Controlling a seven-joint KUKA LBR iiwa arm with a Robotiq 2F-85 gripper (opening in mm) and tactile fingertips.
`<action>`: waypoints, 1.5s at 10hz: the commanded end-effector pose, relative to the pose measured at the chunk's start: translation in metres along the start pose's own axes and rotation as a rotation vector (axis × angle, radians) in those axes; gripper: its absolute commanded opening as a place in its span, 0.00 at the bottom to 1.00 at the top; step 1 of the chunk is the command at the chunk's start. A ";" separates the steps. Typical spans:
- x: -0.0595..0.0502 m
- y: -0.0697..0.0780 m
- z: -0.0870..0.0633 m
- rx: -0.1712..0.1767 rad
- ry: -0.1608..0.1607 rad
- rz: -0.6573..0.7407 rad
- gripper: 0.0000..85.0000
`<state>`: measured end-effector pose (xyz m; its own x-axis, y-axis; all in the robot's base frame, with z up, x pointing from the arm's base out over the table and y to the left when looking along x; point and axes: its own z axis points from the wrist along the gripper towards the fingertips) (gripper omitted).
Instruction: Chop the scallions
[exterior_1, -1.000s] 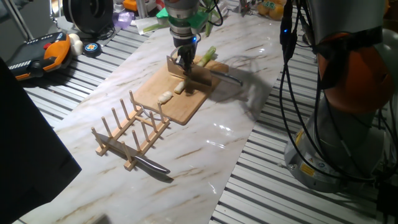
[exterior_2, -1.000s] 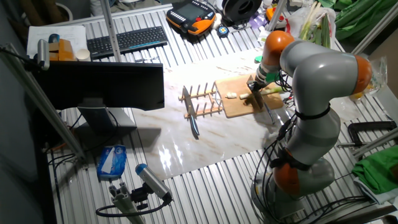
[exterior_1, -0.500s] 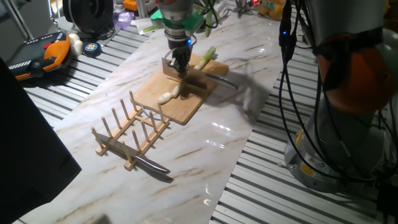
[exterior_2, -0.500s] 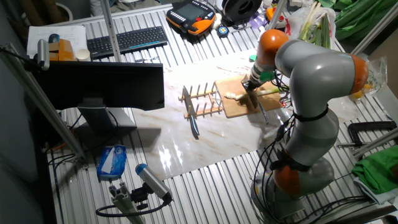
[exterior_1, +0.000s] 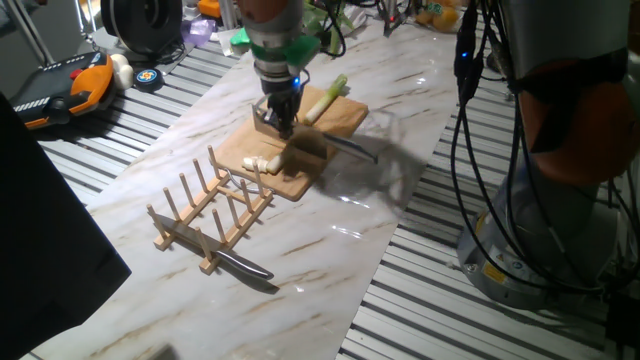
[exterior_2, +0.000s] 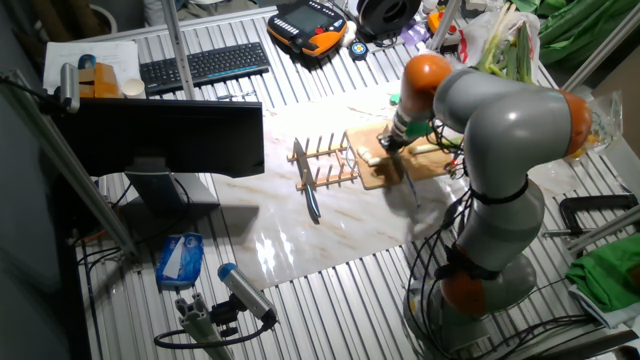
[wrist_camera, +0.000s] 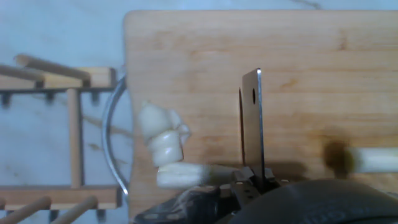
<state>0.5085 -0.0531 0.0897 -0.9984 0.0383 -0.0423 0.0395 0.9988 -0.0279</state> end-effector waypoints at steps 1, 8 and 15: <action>-0.005 -0.007 -0.005 0.001 0.004 -0.006 0.01; -0.015 -0.074 -0.019 0.001 0.012 -0.037 0.01; -0.007 -0.113 -0.005 0.013 0.001 -0.045 0.01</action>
<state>0.5106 -0.1658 0.0981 -0.9992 -0.0067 -0.0389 -0.0050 0.9990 -0.0436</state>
